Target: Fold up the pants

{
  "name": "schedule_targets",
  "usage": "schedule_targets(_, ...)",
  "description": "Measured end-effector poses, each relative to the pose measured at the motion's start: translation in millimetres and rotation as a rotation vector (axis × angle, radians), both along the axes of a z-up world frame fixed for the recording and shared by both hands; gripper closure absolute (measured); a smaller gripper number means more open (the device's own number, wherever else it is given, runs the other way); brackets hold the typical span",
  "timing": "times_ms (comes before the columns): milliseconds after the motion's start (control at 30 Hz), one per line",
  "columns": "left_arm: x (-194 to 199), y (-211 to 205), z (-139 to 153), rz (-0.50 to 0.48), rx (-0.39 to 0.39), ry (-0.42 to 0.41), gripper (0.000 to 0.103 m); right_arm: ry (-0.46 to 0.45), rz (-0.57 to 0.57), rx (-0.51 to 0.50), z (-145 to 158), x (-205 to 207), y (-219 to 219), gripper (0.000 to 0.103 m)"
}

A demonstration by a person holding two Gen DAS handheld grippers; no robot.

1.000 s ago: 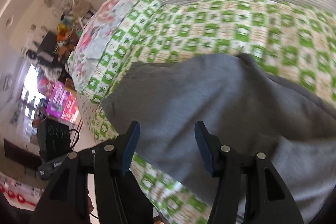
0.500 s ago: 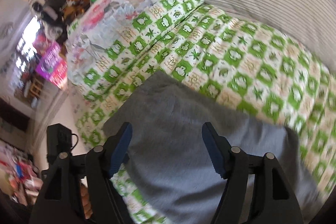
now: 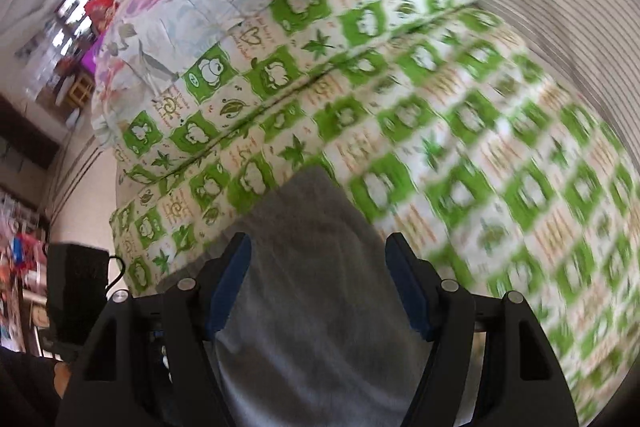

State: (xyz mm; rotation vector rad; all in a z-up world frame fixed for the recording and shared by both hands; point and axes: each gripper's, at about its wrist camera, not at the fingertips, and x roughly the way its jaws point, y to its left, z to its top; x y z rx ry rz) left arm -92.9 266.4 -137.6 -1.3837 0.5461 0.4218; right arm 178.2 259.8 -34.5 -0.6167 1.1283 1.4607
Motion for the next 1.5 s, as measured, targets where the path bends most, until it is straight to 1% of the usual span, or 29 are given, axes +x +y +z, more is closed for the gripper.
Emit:
schedule_targets(67, -15.4, -8.7, 4.7, 0.012, -0.013, -0.006, 0.066, 0.019, 0.030, -0.008, -7.3, -1.7, 17.3, 0.032)
schedule_targets(133, -23.9, -13.0, 9.6, 0.025, -0.012, -0.006, 0.061, 0.016, 0.041, -0.029, -15.3, -2.9, 29.4, 0.032)
schedule_targets(167, -26.5, -14.4, 12.6, 0.031, -0.014, 0.000, 0.056, 0.020, 0.045, -0.039, -19.7, -2.7, 34.1, 0.032)
schedule_targets(200, -29.2, -15.9, 15.9, 0.041, -0.013, 0.007, 0.046, 0.025, 0.049, -0.047, -23.2, -2.5, 37.1, 0.032)
schedule_targets(267, -28.9, -17.4, 19.9, 0.060, 0.016, 0.035, 0.037, 0.045, 0.061, -0.082, -35.4, -2.8, 43.3, 0.032)
schedule_targets(300, -27.2, -18.4, 19.2, 0.063, 0.044, 0.064, 0.034, 0.056, 0.067, -0.099, -42.1, -3.8, 44.8, 0.032)
schedule_targets(333, -24.6, -18.5, 15.3, 0.059, 0.056, 0.079, 0.034, 0.055, 0.070, -0.106, -46.1, -4.8, 45.0, 0.032)
schedule_targets(400, -21.8, -21.7, 9.2, 0.064, 0.078, 0.089, 0.034, 0.037, 0.071, -0.100, -49.8, -7.8, 43.2, 0.033)
schedule_targets(433, -19.9, -22.9, 10.5, 0.064, 0.088, 0.100, 0.034, 0.039, 0.064, -0.081, -48.8, -8.4, 40.9, 0.039)
schedule_targets(467, -16.8, -25.1, 13.1, 0.058, 0.101, 0.122, 0.033, 0.051, 0.057, -0.073, -48.2, -8.0, 39.2, 0.059)
schedule_targets(533, -6.4, -25.9, 17.6, 0.035, 0.126, 0.144, 0.033, 0.072, 0.033, -0.069, -48.1, -6.8, 35.8, 0.074)
schedule_targets(567, -4.0, -25.9, 18.4, 0.027, 0.134, 0.143, 0.035, 0.075, 0.023, -0.066, -47.1, -6.5, 33.2, 0.083)
schedule_targets(600, -4.6, -25.6, 18.8, 0.026, 0.136, 0.127, 0.045, 0.083, 0.016, -0.063, -45.8, -5.6, 30.7, 0.085)
schedule_targets(633, -3.0, -23.7, 18.7, 0.018, 0.140, 0.116, 0.054, 0.092, 0.009, -0.054, -42.7, -4.1, 27.6, 0.087)
schedule_targets(667, -1.9, -23.2, 18.8, 0.006, 0.140, 0.110, 0.067, 0.102, 0.003, -0.036, -37.3, -3.7, 22.6, 0.089)
schedule_targets(700, -2.7, -23.1, 17.3, -0.007, 0.133, 0.095, 0.075, 0.110, 0.002, -0.024, -32.6, -3.4, 19.1, 0.089)
schedule_targets(800, -0.3, -24.1, 22.2, -0.014, 0.136, 0.060, 0.084, 0.121, 0.001, 0.000, -20.3, -4.7, 11.5, 0.091)
schedule_targets(933, 6.6, -31.6, 43.5, -0.026, 0.172, -0.009, 0.085, 0.147, -0.012, 0.034, -3.4, -0.8, 2.4, 0.091)
schedule_targets(1133, 18.6, -49.5, 74.5, -0.064, 0.227, -0.064, 0.086, 0.202, -0.073, 0.094, 27.3, 17.5, -25.8, 0.091)
schedule_targets(1267, 28.3, -64.4, 89.0, -0.096, 0.239, -0.096, 0.086, 0.223, -0.121, 0.157, 51.3, 33.3, -57.9, 0.091)
schedule_targets(1500, 48.3, -106.8, 117.3, -0.201, 0.263, -0.147, 0.086, 0.237, -0.193, 0.232, 81.5, 54.9, -118.2, 0.091)
